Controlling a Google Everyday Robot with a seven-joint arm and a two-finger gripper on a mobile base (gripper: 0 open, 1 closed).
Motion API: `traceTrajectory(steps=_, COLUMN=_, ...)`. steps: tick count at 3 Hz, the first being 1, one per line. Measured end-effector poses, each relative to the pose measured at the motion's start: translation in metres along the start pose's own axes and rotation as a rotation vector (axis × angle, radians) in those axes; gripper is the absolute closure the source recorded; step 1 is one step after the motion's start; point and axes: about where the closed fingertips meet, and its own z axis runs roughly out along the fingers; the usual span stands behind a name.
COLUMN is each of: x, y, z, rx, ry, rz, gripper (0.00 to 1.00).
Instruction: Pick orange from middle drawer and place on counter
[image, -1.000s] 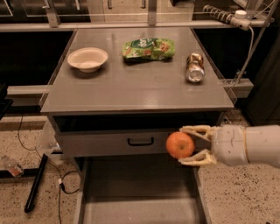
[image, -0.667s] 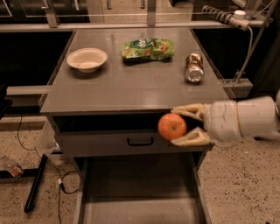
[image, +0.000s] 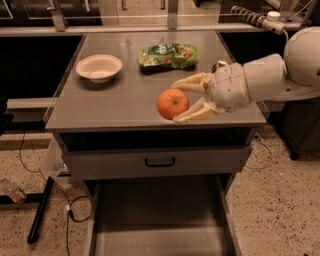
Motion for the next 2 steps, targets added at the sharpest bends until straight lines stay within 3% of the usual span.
traceTrajectory(steps=1, x=-0.006, y=-0.03, z=0.009, rx=0.044, ry=-0.004, rz=0.051, gripper=1.0)
traceTrajectory(steps=2, x=0.004, y=-0.068, z=0.018, rx=0.174, ry=0.005, rz=0.123, gripper=1.0)
